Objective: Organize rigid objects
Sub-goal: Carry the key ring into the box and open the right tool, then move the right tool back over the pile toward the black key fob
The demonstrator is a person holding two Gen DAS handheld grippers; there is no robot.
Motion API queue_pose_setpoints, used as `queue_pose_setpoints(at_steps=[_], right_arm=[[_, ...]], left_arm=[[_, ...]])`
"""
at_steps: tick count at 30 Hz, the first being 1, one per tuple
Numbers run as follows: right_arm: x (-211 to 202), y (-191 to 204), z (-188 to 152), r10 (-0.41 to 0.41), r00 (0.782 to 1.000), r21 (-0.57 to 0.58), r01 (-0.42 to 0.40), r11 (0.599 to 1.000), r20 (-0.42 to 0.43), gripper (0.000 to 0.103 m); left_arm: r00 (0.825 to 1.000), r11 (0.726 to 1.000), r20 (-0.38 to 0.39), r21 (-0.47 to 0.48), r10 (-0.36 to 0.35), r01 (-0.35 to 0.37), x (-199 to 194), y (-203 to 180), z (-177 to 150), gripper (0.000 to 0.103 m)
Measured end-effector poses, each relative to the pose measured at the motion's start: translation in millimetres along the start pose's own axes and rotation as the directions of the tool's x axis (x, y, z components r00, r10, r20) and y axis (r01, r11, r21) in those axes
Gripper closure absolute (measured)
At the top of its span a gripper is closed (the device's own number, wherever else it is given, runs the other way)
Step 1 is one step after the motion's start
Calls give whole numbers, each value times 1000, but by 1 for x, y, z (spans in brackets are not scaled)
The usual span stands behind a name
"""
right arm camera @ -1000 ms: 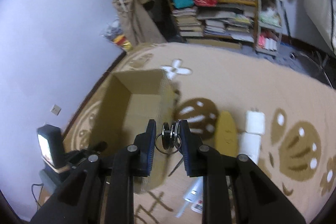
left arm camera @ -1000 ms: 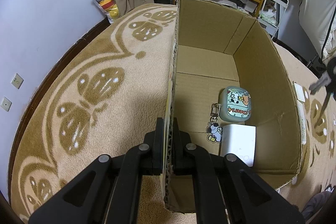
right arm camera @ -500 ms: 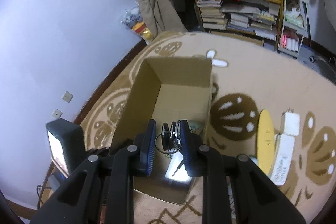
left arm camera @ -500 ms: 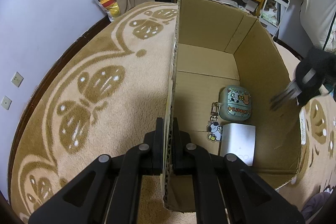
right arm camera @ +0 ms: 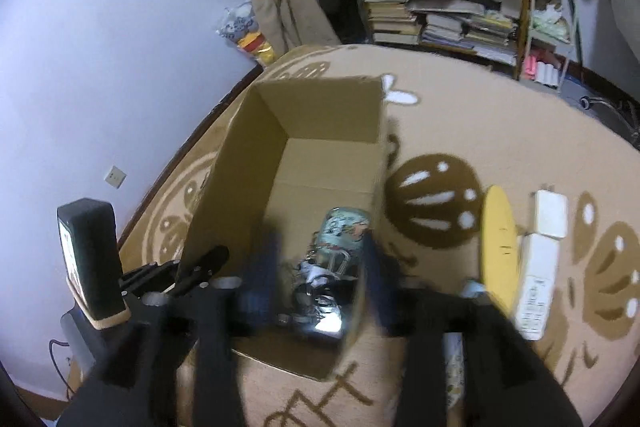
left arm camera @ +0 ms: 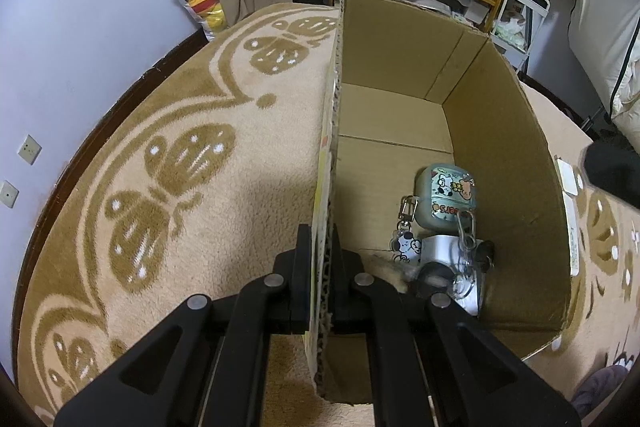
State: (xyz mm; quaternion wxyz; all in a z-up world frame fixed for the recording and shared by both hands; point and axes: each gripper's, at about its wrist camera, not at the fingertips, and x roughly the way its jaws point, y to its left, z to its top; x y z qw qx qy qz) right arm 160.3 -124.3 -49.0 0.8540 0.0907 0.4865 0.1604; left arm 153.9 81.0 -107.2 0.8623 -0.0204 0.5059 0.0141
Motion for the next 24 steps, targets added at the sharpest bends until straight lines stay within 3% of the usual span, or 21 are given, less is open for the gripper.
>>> queue_pose_setpoints(at_steps=[5,13,24], right_arm=[[-27,-16,3,-86,994,-6,86,996,74,8],[-45,-51,-2,-159,986,-18,160,987,42,5],[-35,-102,-45,-188,981,57,191,980,-53,5]], left_arm=[[1000,1000,-3,-2,-2,2,0,0,0,97],[1000,1000,-3,-1,0,0,0,0,0,97],[1000,1000,-4,-9,-3,3,0,2,0,98]])
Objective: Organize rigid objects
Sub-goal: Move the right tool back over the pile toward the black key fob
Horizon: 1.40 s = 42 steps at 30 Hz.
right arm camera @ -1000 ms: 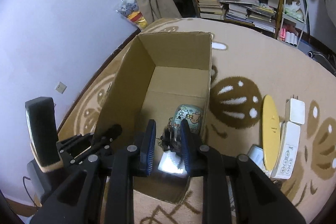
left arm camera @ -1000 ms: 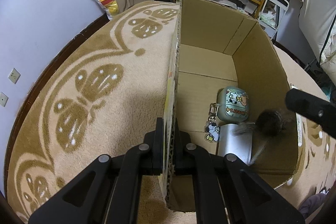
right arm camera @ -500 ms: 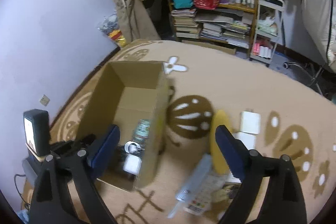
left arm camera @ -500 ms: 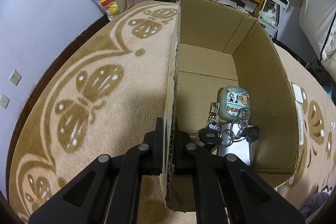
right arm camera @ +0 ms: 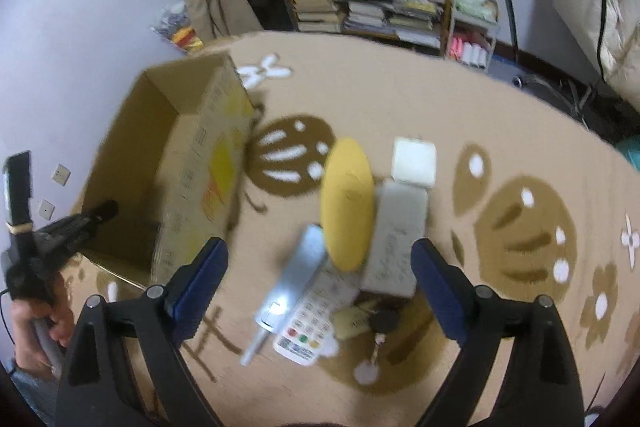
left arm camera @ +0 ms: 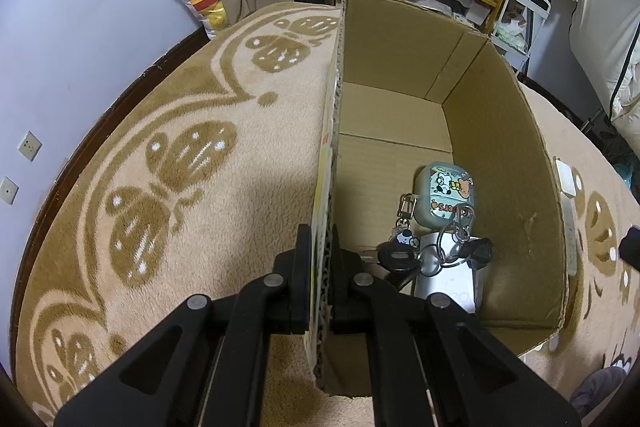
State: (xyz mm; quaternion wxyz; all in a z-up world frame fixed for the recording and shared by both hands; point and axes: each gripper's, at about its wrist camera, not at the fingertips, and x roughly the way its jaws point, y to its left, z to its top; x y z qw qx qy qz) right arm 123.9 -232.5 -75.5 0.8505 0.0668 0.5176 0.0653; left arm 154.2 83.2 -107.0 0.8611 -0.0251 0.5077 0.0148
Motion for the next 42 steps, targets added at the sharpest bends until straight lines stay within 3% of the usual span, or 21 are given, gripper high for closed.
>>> queue_pose_setpoints(at_steps=[9,27,30,35,39,42], right_arm=[[24,-39,-28,15,997,127,-5,992,-73,6],[67,-59,-49,8,981,231,38,972,-195,6],[71,-64,-51,6,980,264,47,963,-198,27],[75,-77,-55,25,976,333,49,942,-215,44],[82,-79,-57,88,972,382,2,924,-217,47],[88,-76,-55,85,972,386,7,923,-221,47]], left_arm=[[1000,1000,0,-4,-4,4,0,1,-1,97],[1000,1000,0,-2,-2,2,-1,1,-1,97],[1000,1000,0,-2,-1,1,-1,1,-2,97],[1000,1000,-1,-3,-3,3,-1,1,-2,97],[1000,1000,-1,-3,-3,3,-1,1,-2,97],[1000,1000,-1,-3,-2,2,-1,1,-2,97]])
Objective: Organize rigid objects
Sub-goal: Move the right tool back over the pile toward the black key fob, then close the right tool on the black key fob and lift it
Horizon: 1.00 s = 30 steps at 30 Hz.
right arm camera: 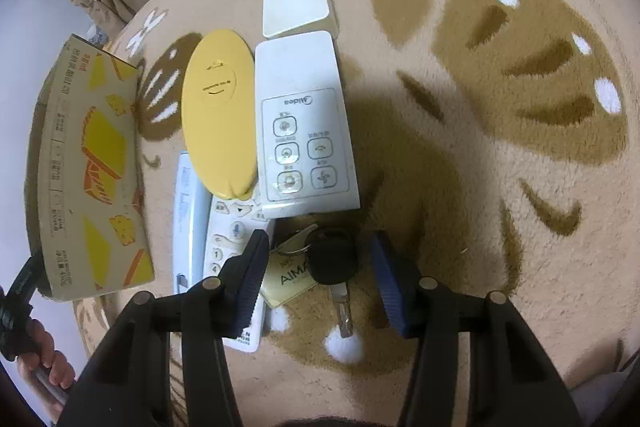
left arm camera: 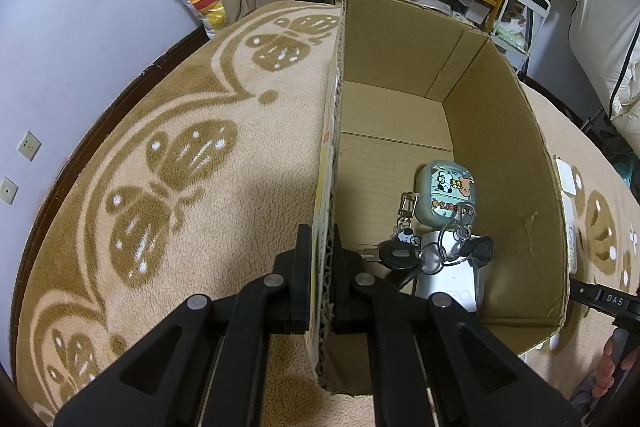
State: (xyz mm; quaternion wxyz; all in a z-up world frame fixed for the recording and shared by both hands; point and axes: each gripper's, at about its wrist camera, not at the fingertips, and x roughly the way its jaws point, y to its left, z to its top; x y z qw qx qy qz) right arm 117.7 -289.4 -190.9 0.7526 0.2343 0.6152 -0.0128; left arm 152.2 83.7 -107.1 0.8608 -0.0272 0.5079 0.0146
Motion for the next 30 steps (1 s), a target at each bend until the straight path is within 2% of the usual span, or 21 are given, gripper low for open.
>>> queue_pose_setpoints(at_steps=[7,9,10,13,19,24,30], right_arm=[[10,6,2,-52,999,25,52,998,-3,52],[12,9,1,-97,995,9,97,995,-4,72],[12,9,0,-116,993,-1,116,993,5,72],[9,6,-2,-112,994,5,112,994,15,75],[4,3,-2,-101,994,13,101,995,30,76],[-9,-6,-7,-60,997,18,60,998,42,76],[-26,6,-8,-77,991,-38,82,996,111,76]], left_arm=[[1000,1000,0,0,1,-1,0,0,0,97],[1000,1000,-1,0,0,0,0,0,0,97],[1000,1000,0,-1,0,0,0,0,0,97],[1000,1000,0,1,1,-1,0,0,0,97],[1000,1000,0,1,2,-2,0,0,-1,96],[1000,1000,0,5,3,-3,0,0,-1,96],[1000,1000,-2,-3,-7,7,0,1,-1,96]])
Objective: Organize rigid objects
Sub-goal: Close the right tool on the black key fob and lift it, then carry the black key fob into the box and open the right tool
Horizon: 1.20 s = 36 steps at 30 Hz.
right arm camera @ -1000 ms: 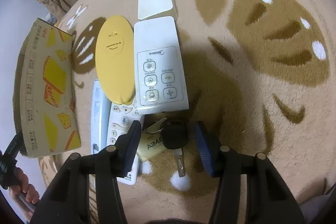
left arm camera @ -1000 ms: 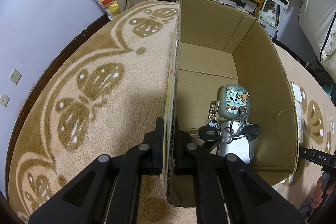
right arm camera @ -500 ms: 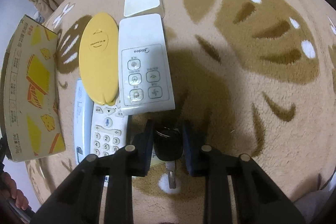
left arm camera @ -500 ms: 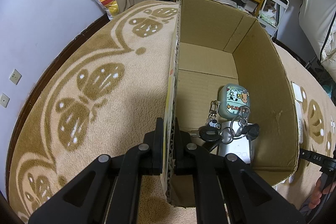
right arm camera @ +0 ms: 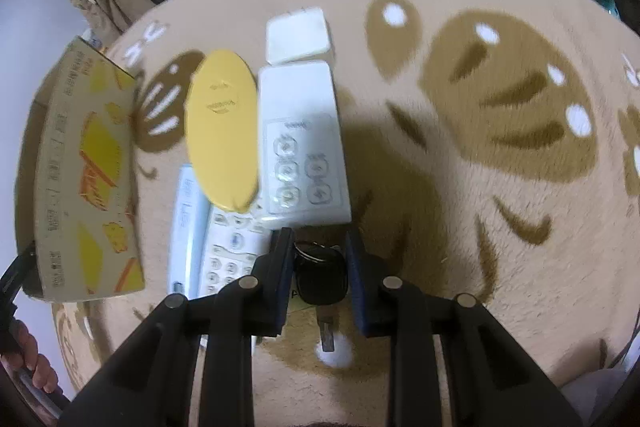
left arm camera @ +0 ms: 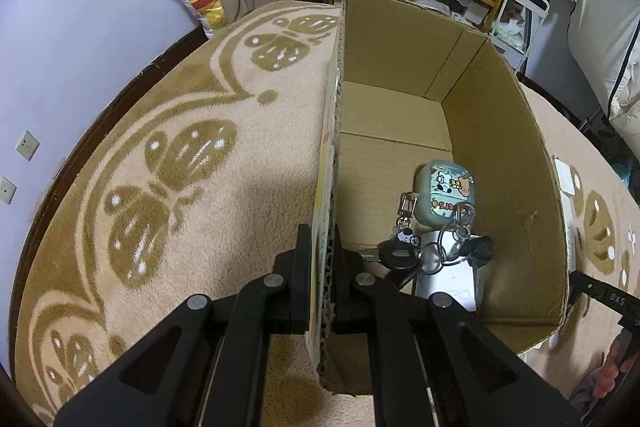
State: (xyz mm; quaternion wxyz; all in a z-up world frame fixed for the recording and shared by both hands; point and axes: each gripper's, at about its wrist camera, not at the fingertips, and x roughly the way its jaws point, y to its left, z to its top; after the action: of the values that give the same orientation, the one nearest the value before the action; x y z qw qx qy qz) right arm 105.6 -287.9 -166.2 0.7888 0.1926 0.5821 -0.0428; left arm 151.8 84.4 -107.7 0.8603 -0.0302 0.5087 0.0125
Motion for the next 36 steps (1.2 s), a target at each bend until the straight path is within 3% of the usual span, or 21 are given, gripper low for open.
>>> queue_pose_setpoints(at_steps=[10,17,32,36], right_arm=[[-41,29,5,58,993,-96,-47,994,107,76],[-65,74,16,113,979,-192,-80,978,168,76],[-84,177,23,345,927,-317,-287,904,146,76],[-78,195,13,350,925,-364,-279,889,147,76]], left_arm=[[1000,1000,-3,-5,-3,3,0,1,0,96],[1000,1000,-3,-6,-3,3,0,3,1,97],[1000,1000,-2,8,5,-5,2,2,0,97],[1000,1000,-5,-11,-7,7,2,4,0,97]])
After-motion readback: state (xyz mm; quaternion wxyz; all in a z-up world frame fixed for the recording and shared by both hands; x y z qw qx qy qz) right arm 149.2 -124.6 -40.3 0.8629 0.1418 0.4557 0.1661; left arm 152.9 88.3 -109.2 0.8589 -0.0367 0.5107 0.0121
